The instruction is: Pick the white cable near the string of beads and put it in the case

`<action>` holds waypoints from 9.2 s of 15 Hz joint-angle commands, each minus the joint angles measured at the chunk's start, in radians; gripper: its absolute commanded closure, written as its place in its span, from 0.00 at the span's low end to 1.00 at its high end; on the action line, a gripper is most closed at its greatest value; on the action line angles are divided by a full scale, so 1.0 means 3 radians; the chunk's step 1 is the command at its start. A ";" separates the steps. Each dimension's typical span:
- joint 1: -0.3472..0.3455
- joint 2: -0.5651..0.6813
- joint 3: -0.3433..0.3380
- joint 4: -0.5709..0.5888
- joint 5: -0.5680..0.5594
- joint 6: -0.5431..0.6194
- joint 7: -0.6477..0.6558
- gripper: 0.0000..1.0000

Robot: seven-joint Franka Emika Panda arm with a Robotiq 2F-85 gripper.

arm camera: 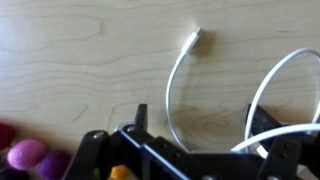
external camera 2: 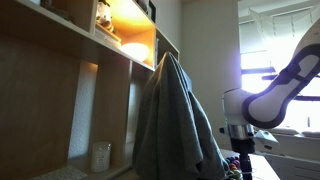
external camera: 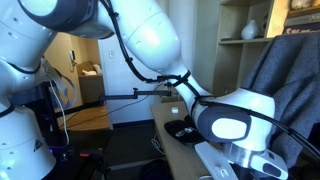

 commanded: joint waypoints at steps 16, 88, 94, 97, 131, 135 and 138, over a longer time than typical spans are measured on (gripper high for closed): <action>-0.0009 0.0005 0.0022 0.0055 0.0007 -0.0020 0.0021 0.80; -0.0182 -0.0290 0.0193 -0.0559 -0.0039 0.1175 -0.0210 0.99; -0.0136 -0.0464 0.0179 -0.0817 -0.0103 0.1536 -0.0205 0.99; -0.0113 -0.0582 0.0163 -0.1036 -0.0146 0.1828 -0.0197 0.99; 0.2170 -0.1377 -0.1749 -0.2118 -0.1316 0.1859 0.0047 0.99; 0.2059 -0.1413 -0.1498 -0.2038 -0.1648 0.1622 0.0217 0.99; 0.1836 -0.1432 -0.1176 -0.1977 -0.1946 0.1453 0.0354 0.99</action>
